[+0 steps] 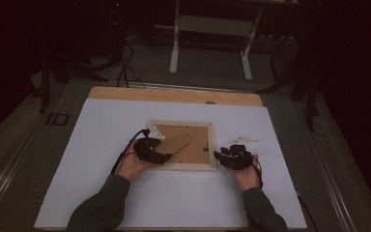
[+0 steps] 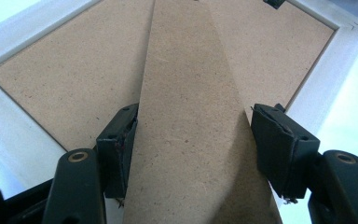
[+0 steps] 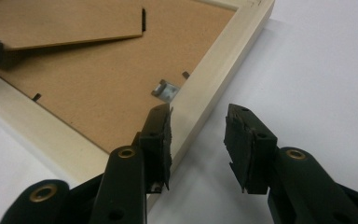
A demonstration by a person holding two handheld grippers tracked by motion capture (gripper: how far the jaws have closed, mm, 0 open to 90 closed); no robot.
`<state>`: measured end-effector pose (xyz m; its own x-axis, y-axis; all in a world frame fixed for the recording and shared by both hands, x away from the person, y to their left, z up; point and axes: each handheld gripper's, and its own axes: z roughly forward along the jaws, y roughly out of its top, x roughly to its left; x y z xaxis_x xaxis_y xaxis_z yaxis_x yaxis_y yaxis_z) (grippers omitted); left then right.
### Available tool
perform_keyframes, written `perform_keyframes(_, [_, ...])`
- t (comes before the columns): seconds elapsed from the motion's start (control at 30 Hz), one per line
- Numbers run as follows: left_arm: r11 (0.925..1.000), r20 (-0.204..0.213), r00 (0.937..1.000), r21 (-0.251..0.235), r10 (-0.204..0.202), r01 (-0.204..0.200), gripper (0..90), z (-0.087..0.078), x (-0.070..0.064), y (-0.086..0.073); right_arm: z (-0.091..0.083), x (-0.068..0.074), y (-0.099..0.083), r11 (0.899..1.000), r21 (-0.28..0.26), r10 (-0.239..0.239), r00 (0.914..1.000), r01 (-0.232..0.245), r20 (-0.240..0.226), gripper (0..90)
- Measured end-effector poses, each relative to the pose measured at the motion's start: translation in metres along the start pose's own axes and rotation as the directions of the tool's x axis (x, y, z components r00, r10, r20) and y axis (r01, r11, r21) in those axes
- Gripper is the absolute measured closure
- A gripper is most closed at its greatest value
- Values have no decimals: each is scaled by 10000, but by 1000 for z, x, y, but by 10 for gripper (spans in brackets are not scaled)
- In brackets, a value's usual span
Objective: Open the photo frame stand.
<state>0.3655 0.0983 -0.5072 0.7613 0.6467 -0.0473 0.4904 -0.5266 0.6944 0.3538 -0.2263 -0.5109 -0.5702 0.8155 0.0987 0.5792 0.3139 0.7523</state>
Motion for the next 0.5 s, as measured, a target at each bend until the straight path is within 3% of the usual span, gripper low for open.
perform_keyframes(0.5, [9979,-632,9965,-322,546,-567,371,-5,-11,-1,13,-7,16,9996,134,260,9996,-259,-49,615])
